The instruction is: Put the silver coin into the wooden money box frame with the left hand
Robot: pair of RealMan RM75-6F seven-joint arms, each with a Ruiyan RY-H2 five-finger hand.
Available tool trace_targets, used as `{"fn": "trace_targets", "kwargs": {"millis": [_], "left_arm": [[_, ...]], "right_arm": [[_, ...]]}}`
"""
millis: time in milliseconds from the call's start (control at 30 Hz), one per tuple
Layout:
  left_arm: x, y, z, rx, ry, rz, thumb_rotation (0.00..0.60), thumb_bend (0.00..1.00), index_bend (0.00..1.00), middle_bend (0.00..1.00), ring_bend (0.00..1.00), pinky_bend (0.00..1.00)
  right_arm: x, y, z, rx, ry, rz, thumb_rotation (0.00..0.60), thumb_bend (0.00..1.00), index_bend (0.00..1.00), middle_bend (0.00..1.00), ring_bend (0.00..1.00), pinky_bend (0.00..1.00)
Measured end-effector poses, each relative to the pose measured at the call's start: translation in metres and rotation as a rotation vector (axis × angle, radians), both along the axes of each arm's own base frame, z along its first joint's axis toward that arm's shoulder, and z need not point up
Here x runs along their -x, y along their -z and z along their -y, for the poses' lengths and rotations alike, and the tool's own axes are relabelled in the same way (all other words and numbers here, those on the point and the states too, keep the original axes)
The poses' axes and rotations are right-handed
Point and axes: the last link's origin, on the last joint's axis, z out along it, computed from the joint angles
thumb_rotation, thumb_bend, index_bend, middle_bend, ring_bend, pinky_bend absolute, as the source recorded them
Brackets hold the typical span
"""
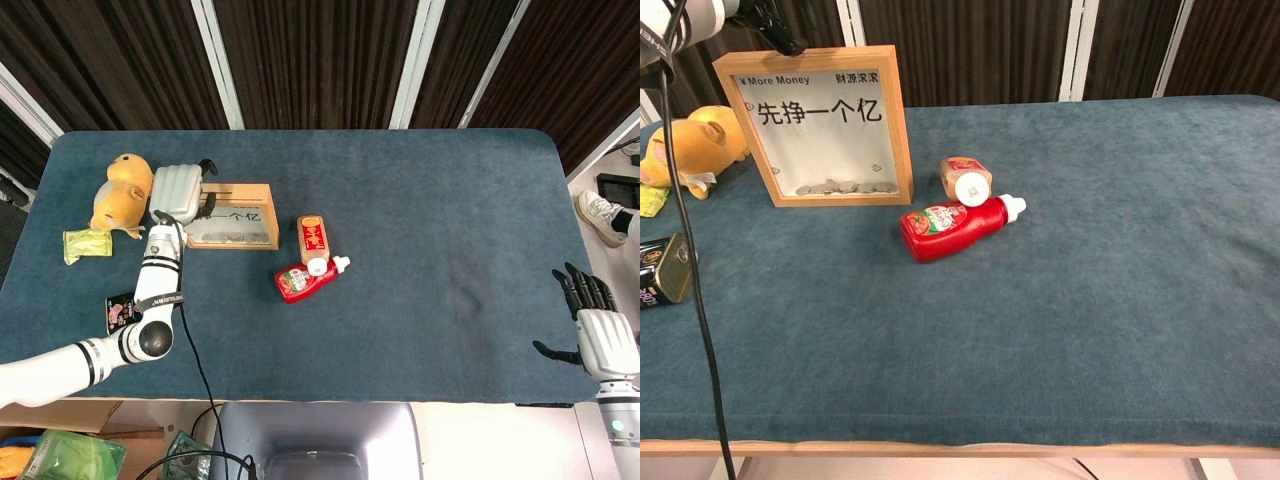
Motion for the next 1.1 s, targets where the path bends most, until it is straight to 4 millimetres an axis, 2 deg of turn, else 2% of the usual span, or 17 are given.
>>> {"fn": "trace_targets", "kwargs": {"millis": [100,133,200,233,267,300,333,367,433,467,667,733,833,933,1100], "left_arm": [[-0.004,-0.003,0.005,-0.009,0.027,0.015,0.6,0.4,0.34,1.0,1.0,1.0],[-0.005,-0.005,0.008,-0.015,0.045,0.023,0.6,0.39,0.3,0.94,1.0,1.0],[-0.006,-0.009,0.017,-0.027,0.082,0.034,0.6,0.39,0.2,0.69,0.88,1.0],[-0.005,-0.012,0.025,-0.031,0.112,0.041,0.6,0.39,0.13,0.49,0.73,0.94],[-0.003,-0.014,0.033,-0.03,0.138,0.046,0.6,0.38,0.08,0.32,0.52,0.82],[0.001,-0.017,0.042,-0.026,0.164,0.05,0.6,0.38,0.05,0.24,0.38,0.71],[0.007,-0.02,0.055,-0.019,0.197,0.052,0.6,0.38,0.02,0.14,0.18,0.48],[0.014,-0.023,0.066,-0.013,0.22,0.05,0.6,0.37,0.0,0.09,0.08,0.33],[0.034,-0.029,0.093,0.007,0.265,0.038,0.6,0.37,0.0,0.01,0.0,0.12],[0.046,-0.031,0.106,0.018,0.278,0.027,0.6,0.37,0.0,0.0,0.0,0.07],[0.13,-0.047,0.209,0.091,0.262,-0.001,0.6,0.37,0.02,0.0,0.0,0.02],[0.151,-0.054,0.238,0.073,0.229,0.022,0.6,0.38,0.01,0.0,0.0,0.0],[0.182,-0.059,0.27,0.021,0.168,0.052,0.6,0.38,0.0,0.0,0.0,0.0],[0.209,-0.062,0.284,0.021,0.126,0.043,0.6,0.38,0.0,0.0,0.0,0.0],[0.226,-0.06,0.296,0.073,0.068,0.057,0.6,0.38,0.0,0.0,0.0,0.0]], "right_arm": [[0.0,0.0,0.0,0.001,-0.002,0.001,0.6,0.16,0.0,0.0,0.0,0.0],[0.0,0.0,0.0,0.0,-0.003,0.001,0.6,0.16,0.0,0.0,0.0,0.0],[-0.001,0.0,0.0,-0.002,-0.006,0.002,0.6,0.16,0.0,0.0,0.0,0.0],[-0.001,0.0,-0.001,-0.004,-0.008,0.002,0.6,0.16,0.0,0.0,0.0,0.0],[-0.001,0.0,-0.001,-0.006,-0.011,0.002,0.6,0.16,0.0,0.0,0.0,0.0],[-0.002,0.001,-0.002,-0.01,-0.015,0.001,0.6,0.16,0.0,0.0,0.0,0.0],[-0.003,0.002,-0.003,-0.013,-0.018,0.0,0.6,0.16,0.0,0.0,0.0,0.0],[-0.003,0.002,-0.003,-0.015,-0.022,-0.002,0.6,0.16,0.0,0.0,0.0,0.0],[-0.005,0.004,-0.005,-0.022,-0.029,-0.009,0.6,0.16,0.0,0.0,0.0,0.0],[-0.005,0.005,-0.006,-0.024,-0.032,-0.013,0.6,0.16,0.0,0.0,0.0,0.0],[-0.009,0.009,-0.011,-0.03,-0.044,-0.025,0.6,0.16,0.0,0.0,0.0,0.0],[-0.01,0.011,-0.012,-0.031,-0.048,-0.031,0.6,0.16,0.0,0.0,0.0,0.0],[-0.012,0.015,-0.013,-0.032,-0.049,-0.045,0.6,0.16,0.0,0.0,0.0,0.0],[-0.015,0.022,-0.015,-0.048,-0.059,-0.069,0.6,0.16,0.0,0.0,0.0,0.0],[-0.015,0.025,-0.02,-0.047,-0.063,-0.078,0.6,0.16,0.0,0.0,0.0,0.0]]}}
